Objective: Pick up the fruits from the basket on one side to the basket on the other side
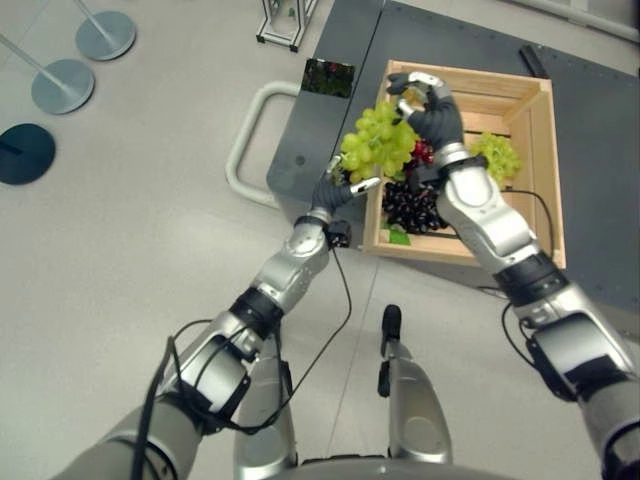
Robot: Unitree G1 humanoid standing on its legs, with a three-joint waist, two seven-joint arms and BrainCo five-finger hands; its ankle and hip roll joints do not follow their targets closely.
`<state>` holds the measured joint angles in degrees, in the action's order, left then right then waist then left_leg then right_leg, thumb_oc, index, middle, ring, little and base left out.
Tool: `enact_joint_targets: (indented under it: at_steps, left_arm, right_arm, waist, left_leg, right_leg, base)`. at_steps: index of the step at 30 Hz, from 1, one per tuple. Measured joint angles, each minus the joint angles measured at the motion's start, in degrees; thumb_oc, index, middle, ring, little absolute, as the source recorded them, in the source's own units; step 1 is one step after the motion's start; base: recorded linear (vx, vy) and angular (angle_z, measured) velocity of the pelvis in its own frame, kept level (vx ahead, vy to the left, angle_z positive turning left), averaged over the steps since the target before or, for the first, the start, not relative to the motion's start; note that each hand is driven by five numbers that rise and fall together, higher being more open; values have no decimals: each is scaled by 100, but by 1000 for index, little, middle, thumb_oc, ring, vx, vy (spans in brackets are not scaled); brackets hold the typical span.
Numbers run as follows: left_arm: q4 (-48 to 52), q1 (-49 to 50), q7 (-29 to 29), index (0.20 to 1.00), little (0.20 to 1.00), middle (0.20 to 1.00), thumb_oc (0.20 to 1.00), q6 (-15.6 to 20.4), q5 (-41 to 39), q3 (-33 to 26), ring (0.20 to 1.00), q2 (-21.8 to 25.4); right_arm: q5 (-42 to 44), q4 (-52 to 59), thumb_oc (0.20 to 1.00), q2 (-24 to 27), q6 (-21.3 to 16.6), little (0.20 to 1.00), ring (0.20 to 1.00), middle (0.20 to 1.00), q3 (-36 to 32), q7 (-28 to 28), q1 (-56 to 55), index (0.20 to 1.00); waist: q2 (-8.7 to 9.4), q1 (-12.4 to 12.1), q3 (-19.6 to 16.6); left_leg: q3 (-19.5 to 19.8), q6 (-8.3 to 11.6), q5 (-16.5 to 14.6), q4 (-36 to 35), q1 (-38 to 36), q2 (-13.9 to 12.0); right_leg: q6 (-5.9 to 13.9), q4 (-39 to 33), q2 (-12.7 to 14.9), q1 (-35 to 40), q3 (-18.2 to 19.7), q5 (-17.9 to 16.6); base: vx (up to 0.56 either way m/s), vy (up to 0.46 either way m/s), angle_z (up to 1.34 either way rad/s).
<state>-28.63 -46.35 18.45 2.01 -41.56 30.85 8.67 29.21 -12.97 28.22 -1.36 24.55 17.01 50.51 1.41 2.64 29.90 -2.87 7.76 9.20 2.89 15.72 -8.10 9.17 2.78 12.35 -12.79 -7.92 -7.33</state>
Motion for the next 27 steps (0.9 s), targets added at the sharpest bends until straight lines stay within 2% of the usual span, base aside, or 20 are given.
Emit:
enact_joint_targets:
  at_steps: [4,6,11,15,27]
  left_arm:
    - [0,-47,293,1000,1000,1000,1000,55,53,-32,1000,49]
    - [0,-89,535,1000,1000,1000,1000,95,395,-62,1000,50]
    - [-67,-271,795,1000,1000,1000,1000,131,1095,-67,1000,102]
    - [-65,-437,871,1000,1000,1000,1000,132,1338,-71,1000,258]
    - [-65,-580,1197,1000,1000,1000,1000,183,1388,-120,1000,253]
  right_arm:
    - [124,-59,200,-290,-3,200,200,200,91,53,71,200]
    - [125,-56,200,-350,-4,200,200,200,120,84,108,200]
    - [126,-57,200,-368,-77,200,200,200,165,113,196,200]
    - [126,-57,200,-362,-79,200,200,200,280,112,342,200]
    - [196,-59,200,-711,-123,200,200,200,366,122,370,200]
  waist:
    - [34,5,-19]
    - [76,0,-43]
    - [133,-10,-76]
    - [138,-10,-78]
    - [177,-13,-101]
  left_leg:
    - [-14,-25,-56,53,5,-3]
    - [-18,-24,-80,90,37,-4]
    - [-21,-4,-124,195,106,-8]
    - [-22,4,-135,220,106,-21]
    - [-18,4,-144,302,115,-30]
  right_leg:
    - [-1,12,0,-3,28,1]
    - [-1,20,0,-31,41,2]
    - [0,49,1,-68,45,3]
    - [-7,75,-8,-73,46,10]
    - [-36,147,-7,-96,84,37]
  base:
    - [-2,-4,-1]
    - [-2,-5,-2]
    - [0,0,0]
    - [0,0,0]
    - [0,0,0]
